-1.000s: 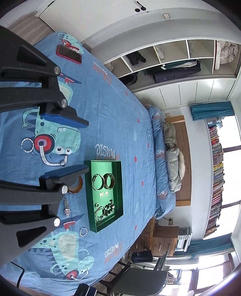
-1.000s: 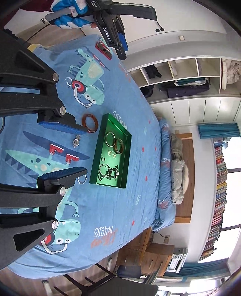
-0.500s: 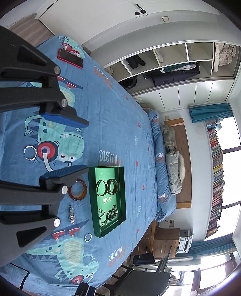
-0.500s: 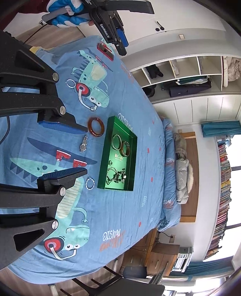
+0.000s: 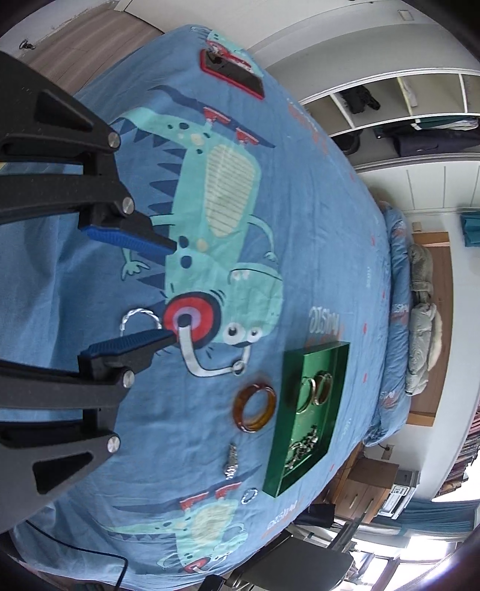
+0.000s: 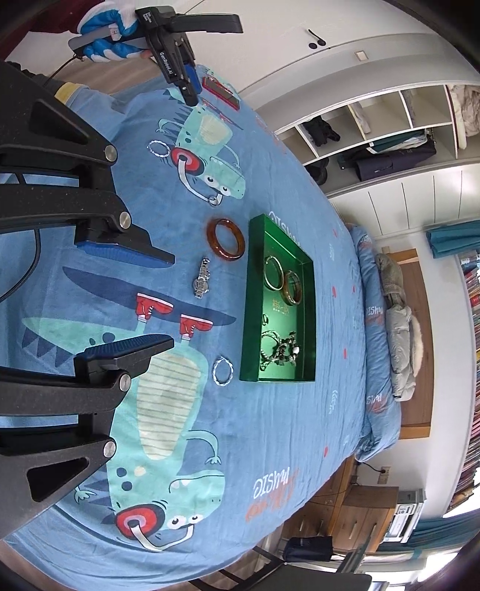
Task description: Organize jewelry
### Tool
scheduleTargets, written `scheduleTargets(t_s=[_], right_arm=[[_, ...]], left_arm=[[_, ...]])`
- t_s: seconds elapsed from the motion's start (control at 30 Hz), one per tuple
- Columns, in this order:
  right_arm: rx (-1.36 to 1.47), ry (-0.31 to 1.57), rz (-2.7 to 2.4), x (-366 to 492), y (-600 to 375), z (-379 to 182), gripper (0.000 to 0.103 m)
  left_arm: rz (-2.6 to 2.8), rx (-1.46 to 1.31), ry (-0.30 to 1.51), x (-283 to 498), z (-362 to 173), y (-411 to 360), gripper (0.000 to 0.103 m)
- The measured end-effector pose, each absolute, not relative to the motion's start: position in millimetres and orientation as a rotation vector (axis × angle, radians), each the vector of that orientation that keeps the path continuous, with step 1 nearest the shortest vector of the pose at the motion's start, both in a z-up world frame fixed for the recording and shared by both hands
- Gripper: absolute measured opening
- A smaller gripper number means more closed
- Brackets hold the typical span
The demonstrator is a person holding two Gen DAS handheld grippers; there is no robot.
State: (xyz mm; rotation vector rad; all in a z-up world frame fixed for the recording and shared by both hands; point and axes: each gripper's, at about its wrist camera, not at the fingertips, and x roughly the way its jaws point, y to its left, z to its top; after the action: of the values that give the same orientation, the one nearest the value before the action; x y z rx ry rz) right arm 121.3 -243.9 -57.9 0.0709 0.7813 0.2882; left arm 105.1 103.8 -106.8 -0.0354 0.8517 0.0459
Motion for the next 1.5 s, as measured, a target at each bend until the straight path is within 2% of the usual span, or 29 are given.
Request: scheduleTargets(t_s=[0.1,0.2,0.73,0.87,0.9,0.93,1.27,1.5], right_arm=[[0.08,0.806,0.29,127.0,-243.5,-69.3,0.037],[0.084,0.824,0.292,131.4,-242.2,-77.3,0.038],[0.114,0.871,0.263,142.5,-259.6,-100.8,0.041],[0.128,0.879,0.264,143.6,-262.6,-106.3,0.041],[0.131,0.88,0.264,143.8,-263.2,-107.3,0.041],[0.134,0.881,0.263,144.0,-264.1,-108.5,0.041],[0.171,0.886,0.253,145.2,-277.5,-115.9,0.041],[0.2,0.878,0.234,155.7,-291.0,-119.0,0.041]], left_arm=[[-0.008,-0.068,0.904,106.8,-126.6,103.4,0.04],[-0.05,-0.08,0.932,113.1,-141.7,95.3,0.051],[-0.006,-0.084,1.046,152.3,-181.4,85.6,0.051],[-0.002,-0.05,1.06,158.1,-184.3,80.4,0.05],[-0.004,-0.043,1.061,158.9,-184.7,78.9,0.046],[-0.011,-0.041,1.06,159.3,-184.6,77.8,0.038],[-0.016,-0.007,0.982,160.3,-164.4,66.4,0.037],[-0.092,-0.012,0.851,243.2,-101.4,35.8,0.037]])
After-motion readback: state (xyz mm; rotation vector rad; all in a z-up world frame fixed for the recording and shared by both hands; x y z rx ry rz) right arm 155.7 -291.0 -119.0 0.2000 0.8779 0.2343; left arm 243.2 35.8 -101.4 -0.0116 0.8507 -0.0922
